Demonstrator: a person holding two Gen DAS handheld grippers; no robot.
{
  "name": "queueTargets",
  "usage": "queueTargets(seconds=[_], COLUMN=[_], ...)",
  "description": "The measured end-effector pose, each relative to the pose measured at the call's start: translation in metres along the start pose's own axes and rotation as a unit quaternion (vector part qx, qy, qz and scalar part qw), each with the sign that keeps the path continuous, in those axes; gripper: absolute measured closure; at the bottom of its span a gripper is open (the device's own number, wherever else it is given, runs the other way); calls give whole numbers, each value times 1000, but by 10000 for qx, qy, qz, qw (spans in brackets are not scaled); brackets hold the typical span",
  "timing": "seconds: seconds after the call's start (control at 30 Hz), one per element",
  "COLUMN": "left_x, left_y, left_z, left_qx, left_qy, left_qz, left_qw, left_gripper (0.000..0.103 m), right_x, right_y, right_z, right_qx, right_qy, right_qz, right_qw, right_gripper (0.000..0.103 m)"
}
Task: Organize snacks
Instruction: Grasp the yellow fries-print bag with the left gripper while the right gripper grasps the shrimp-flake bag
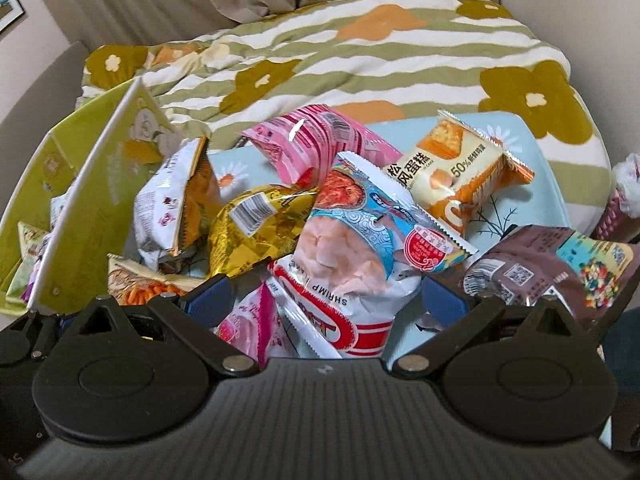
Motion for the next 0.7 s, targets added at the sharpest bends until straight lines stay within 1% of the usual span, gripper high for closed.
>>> queueTargets(seconds=[0.1,0.37,0.7], left_x=[1,3,9], left_y=[5,6,-2], left_z=[-1,-3,-4], left_qx=[90,240,435], left_qy=[-39,22,34], left_qz=[-87,-126,-139], left_qw=[9999,9996,9990], left_gripper=[18,27,30], right_x=[-3,-9,-14], right_y=[6,15,31], right_z=[2,4,-1], right_qx=[77,353,853], right_qy=[122,255,276], right_qz=[-3,102,135], right_qw=[9999,9990,9959], right_gripper=[0,0,0])
Point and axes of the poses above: each gripper's, at about its wrist camera, not at the fingertips, and y roughly the way its jaws point, z to its right, x to its underside, the point moved 8 cm from there along y, roughly the way its jaws point, and after that the axes turned 6 degrees about y, right-handed, at the moved point
